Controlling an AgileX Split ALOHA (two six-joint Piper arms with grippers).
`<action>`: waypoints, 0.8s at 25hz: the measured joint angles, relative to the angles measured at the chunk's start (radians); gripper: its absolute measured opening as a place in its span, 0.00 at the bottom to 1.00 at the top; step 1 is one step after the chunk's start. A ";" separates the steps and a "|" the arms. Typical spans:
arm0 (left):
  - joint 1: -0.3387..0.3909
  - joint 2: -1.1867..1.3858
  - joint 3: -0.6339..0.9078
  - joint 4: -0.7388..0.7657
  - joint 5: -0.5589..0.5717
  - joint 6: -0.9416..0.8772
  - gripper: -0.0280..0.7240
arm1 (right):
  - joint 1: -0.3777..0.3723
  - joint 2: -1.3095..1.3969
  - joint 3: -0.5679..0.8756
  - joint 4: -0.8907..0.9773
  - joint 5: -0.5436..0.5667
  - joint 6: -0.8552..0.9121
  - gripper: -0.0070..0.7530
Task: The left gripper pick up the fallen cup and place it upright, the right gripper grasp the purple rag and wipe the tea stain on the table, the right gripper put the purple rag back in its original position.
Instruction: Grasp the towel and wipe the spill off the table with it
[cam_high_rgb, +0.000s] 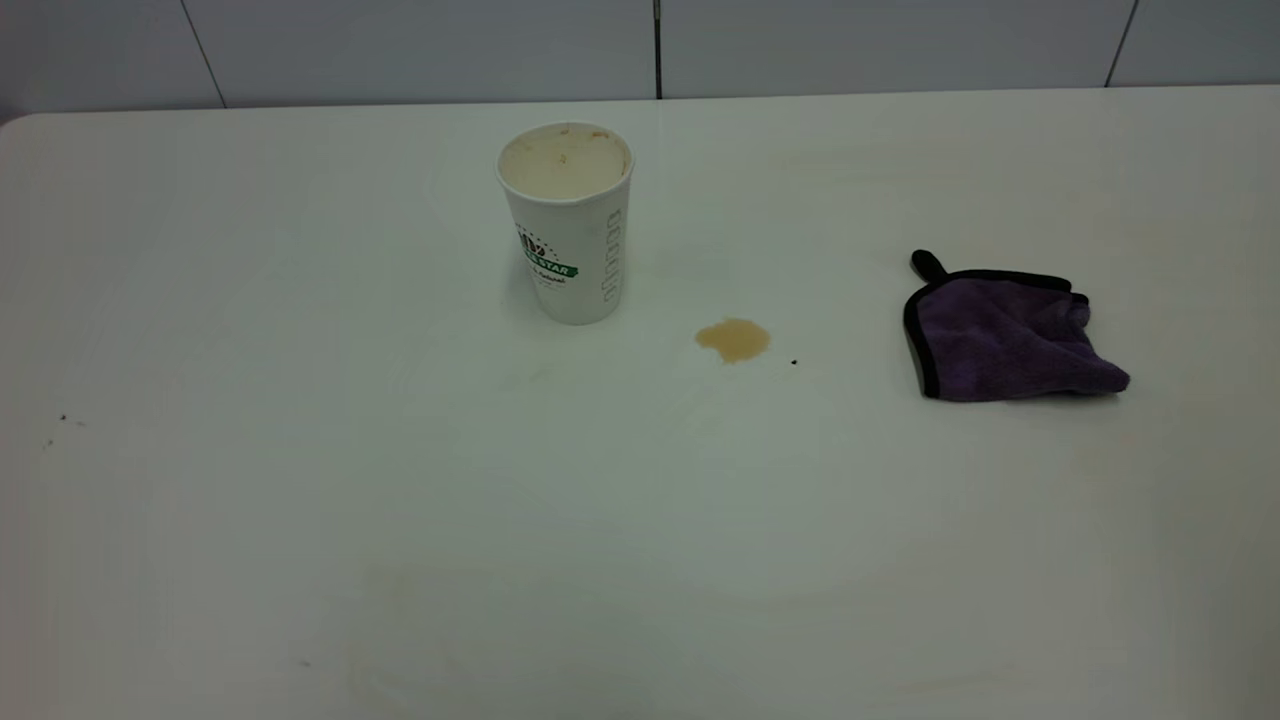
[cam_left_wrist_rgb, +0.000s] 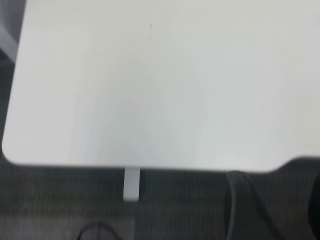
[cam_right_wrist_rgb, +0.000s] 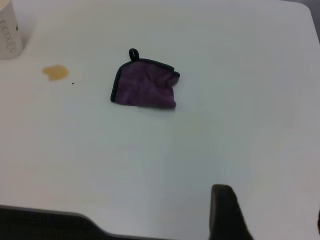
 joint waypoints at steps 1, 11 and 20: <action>0.000 -0.026 0.000 0.000 0.002 0.000 0.51 | 0.000 0.000 0.000 0.000 0.000 0.000 0.62; 0.000 -0.128 0.000 0.001 0.012 0.001 0.51 | 0.000 0.000 0.000 0.000 0.000 0.000 0.62; 0.000 -0.129 0.000 0.001 0.014 0.002 0.51 | 0.000 0.000 0.000 0.000 0.000 0.000 0.62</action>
